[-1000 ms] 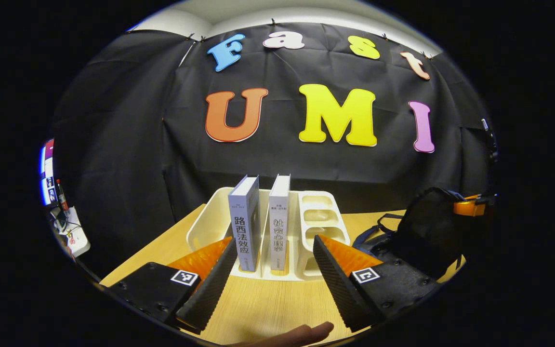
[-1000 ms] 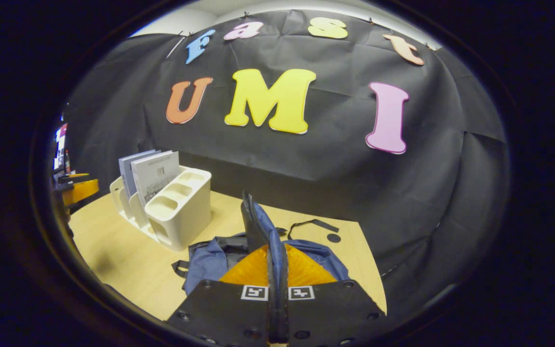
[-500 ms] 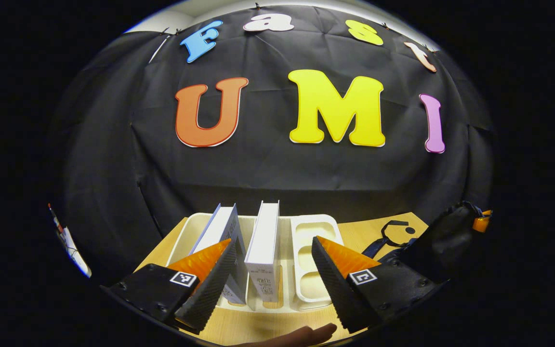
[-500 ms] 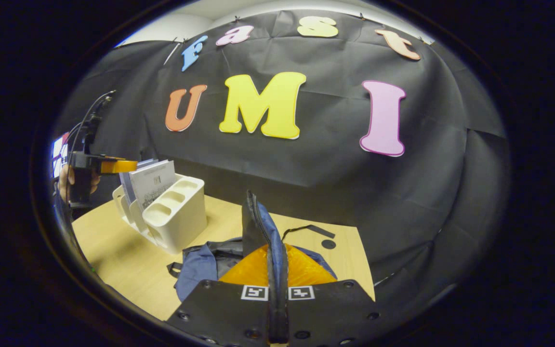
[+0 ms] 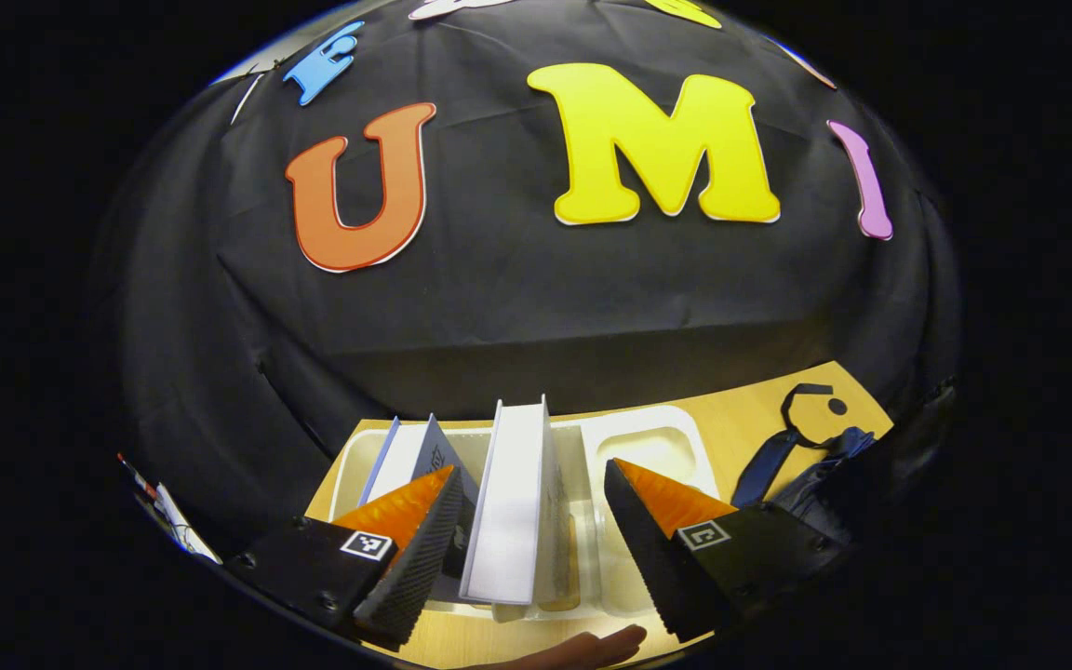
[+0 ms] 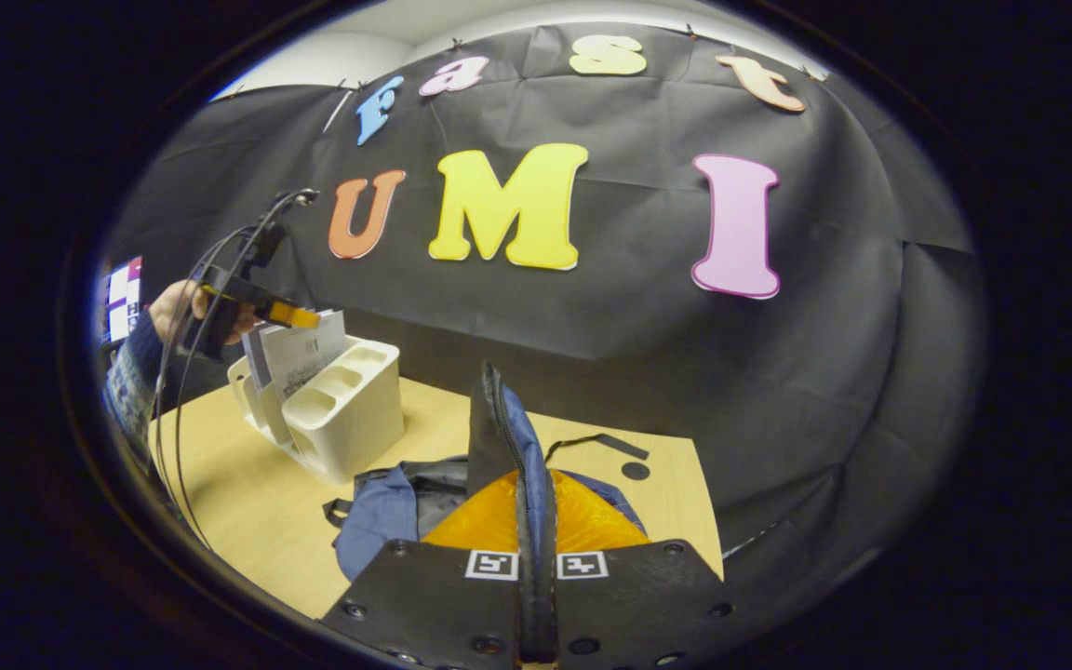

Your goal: Open the schoolbag, grab two books from the bookshelf and put them into the schoolbag.

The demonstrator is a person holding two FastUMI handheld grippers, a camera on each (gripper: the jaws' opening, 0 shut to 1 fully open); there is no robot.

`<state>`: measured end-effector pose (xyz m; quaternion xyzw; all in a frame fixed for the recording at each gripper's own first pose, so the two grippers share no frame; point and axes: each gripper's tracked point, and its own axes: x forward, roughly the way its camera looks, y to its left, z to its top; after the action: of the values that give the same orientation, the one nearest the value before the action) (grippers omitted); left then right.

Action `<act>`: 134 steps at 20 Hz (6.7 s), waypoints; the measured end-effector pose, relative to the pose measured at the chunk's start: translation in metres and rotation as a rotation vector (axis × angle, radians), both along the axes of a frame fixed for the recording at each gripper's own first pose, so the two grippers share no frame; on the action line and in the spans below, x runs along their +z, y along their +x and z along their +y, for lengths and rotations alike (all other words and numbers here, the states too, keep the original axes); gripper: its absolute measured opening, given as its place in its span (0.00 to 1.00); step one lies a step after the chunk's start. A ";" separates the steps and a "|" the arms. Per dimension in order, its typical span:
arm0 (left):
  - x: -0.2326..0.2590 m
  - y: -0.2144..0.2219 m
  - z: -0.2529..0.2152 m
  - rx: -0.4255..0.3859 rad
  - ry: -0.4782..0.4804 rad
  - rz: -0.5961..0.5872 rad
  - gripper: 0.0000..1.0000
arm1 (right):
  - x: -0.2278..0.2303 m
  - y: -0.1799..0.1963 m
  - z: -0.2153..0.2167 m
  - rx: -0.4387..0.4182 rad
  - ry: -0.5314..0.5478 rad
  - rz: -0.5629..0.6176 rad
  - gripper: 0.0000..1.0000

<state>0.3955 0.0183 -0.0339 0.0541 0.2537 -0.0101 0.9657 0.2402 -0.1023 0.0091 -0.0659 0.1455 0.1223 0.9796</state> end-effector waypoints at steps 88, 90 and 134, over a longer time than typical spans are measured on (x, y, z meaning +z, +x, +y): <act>-0.174 -0.147 -0.394 -0.108 -0.738 0.178 0.76 | 0.019 -0.012 0.024 0.038 0.233 -0.061 0.00; -0.177 -0.149 -0.385 -0.105 -0.695 0.221 0.92 | 0.014 -0.010 0.017 0.019 0.239 -0.052 0.00; 0.021 -0.039 0.082 0.183 0.047 -0.031 0.97 | -0.009 -0.023 0.041 0.006 0.151 -0.011 0.01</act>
<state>0.3563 0.1002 -0.0133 0.0536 0.2426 0.0849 0.9649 0.2171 -0.0611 0.0000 0.0069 0.1302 0.1353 0.9822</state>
